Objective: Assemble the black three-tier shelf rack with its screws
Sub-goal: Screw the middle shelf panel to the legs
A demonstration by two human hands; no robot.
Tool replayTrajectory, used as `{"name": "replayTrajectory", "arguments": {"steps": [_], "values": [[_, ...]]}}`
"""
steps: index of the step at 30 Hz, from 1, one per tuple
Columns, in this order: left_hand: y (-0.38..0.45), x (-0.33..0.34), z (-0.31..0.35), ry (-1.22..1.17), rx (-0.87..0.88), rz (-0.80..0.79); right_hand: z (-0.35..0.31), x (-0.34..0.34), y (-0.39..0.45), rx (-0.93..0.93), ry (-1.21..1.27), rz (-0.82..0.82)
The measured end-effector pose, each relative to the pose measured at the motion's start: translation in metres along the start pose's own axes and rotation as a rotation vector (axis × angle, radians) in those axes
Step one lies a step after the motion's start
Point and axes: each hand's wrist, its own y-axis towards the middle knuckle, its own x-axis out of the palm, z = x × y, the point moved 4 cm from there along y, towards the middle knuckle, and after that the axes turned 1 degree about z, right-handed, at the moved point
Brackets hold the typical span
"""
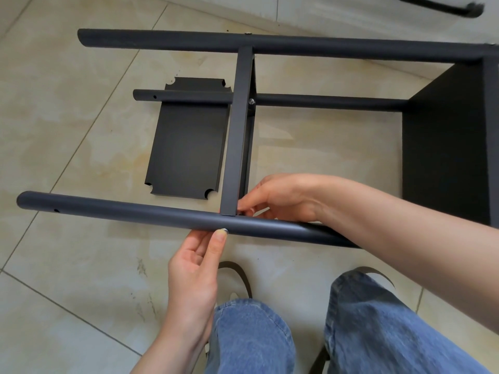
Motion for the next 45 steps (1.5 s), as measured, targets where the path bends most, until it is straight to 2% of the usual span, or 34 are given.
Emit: {"name": "replayTrajectory", "arguments": {"steps": [8,18,28,34,37,40,45], "values": [[0.0001,0.0002,0.0005,0.002,-0.014,0.001,0.0051,-0.0018,0.0003,0.018,-0.062,-0.017],[0.0003,0.0000,0.0001,-0.006,0.001,0.007,0.0037,0.0021,0.0007,0.034,-0.007,-0.097],[0.0019,-0.0028,-0.0025,0.008,-0.010,0.023,-0.0020,-0.0038,0.0056,0.090,-0.111,0.120],[0.0019,-0.0006,-0.0002,0.011,-0.007,-0.005,0.0046,-0.0011,0.0021,0.042,0.046,-0.065],[0.0016,-0.0006,-0.0005,0.010,-0.006,0.004,0.0070,-0.0012,0.0040,0.059,0.034,-0.103],[0.0016,-0.0008,-0.0013,0.014,0.001,0.006,0.0059,-0.0014,0.0039,0.085,0.010,-0.097],[0.0020,-0.0016,-0.0023,0.022,0.009,0.006,-0.0005,-0.0023,0.0025,0.111,-0.052,0.005]]}}
